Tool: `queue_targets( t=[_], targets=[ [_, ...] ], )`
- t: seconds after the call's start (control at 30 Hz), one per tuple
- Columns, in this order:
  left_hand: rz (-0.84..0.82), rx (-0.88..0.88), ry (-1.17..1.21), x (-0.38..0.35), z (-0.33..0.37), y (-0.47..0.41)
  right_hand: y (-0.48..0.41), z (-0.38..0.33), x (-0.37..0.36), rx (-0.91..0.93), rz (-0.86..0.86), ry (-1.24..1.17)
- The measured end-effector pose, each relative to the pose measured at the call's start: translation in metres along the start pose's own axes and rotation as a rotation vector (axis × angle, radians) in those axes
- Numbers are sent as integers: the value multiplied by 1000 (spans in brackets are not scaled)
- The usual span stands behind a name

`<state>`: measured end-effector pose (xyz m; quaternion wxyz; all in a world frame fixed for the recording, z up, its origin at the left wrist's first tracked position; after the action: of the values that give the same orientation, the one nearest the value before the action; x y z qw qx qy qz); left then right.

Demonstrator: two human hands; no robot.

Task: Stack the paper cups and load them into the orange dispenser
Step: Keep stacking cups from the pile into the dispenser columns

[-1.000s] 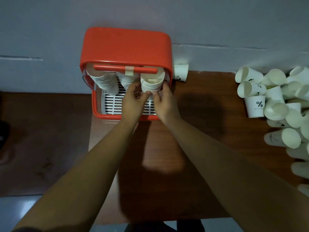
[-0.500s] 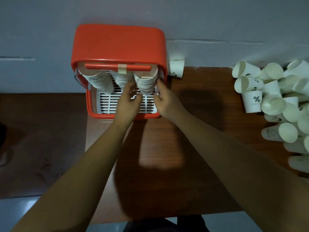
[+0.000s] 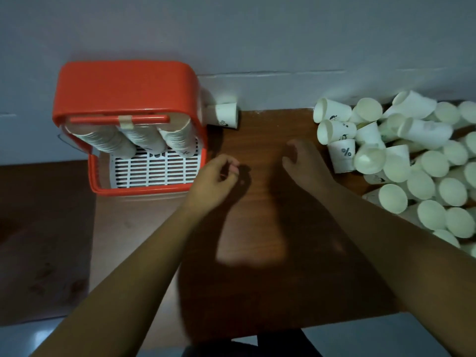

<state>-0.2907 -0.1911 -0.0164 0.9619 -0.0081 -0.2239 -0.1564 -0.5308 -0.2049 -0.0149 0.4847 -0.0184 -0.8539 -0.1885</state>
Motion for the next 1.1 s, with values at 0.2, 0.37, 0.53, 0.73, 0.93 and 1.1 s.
queue_targets(
  t=[0.2, 0.37, 0.53, 0.73, 0.93, 1.1],
  targets=[
    [60, 23, -364, -42, 12, -98, -69, 32, 38, 101, 241, 173],
    [65, 112, -708, -54, 2, -152, -110, 47, 53, 132, 301, 261],
    [-70, 228, -937, -55, -17, -172, -127, 65, 55, 62, 198, 435],
    [-48, 83, -1109, -68, -26, -165, -108, 85, 41, 172, 62, 627],
    [34, 41, -820, -87, -7, -136, -114, 93, 44, 331, 97, 611],
    [225, 88, -494, -84, 13, -106, -107, 79, 56, 357, 116, 274]
  ],
)
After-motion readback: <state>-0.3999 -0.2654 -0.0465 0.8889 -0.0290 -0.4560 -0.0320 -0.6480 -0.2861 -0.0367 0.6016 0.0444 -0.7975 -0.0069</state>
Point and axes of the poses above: each hand's wrist, its own y-axis away from the middle knuckle, its own x-axis out of the back of the hand, z = x × y, the point moved 1 cm from there along -y, towards the middle knuckle, and after that the axes turned 8 degrees about -x, right-handed, at the moved point
